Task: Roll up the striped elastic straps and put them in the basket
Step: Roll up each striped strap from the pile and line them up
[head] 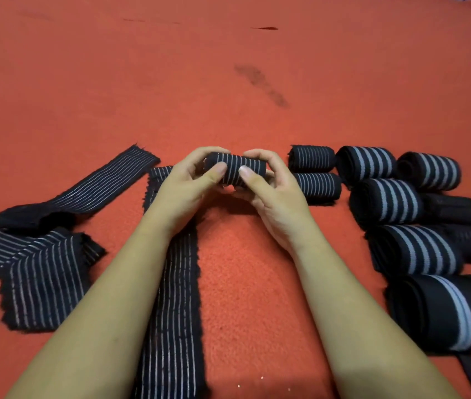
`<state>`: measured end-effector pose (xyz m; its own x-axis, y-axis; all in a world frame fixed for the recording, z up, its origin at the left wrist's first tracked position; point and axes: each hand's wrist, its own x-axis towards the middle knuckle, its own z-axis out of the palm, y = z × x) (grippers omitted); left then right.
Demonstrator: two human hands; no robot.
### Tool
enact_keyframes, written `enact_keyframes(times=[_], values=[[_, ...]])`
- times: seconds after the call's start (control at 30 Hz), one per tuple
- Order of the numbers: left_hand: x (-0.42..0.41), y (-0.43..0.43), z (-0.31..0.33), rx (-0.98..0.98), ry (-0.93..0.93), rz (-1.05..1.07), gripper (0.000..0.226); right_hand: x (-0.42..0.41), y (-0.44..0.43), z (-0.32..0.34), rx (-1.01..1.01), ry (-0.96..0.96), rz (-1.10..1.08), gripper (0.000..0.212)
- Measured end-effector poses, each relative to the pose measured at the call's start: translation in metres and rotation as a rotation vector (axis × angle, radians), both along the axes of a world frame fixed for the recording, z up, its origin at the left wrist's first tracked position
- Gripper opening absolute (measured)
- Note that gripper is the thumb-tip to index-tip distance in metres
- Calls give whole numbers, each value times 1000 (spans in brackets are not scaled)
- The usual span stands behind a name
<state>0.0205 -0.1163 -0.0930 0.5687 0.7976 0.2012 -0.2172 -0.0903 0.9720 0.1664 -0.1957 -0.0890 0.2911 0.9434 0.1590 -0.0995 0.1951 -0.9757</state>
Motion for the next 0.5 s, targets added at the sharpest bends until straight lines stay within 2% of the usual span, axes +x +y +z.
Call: enact_keyframes(times=[0.03,0.13,0.33,0.5], values=[[-2,0,0,37,30,-9,30,0,-4,2,-2,13,-17,22],[-3,-9,4,113,117,-32,33,9,-21,12,-34,-167,-103,19],[16,-36,5,256,345,-156,39,41,-66,20,-200,-362,-146,27],[37,-62,15,248,338,-143,36,64,-91,34,-258,-464,-156,29]])
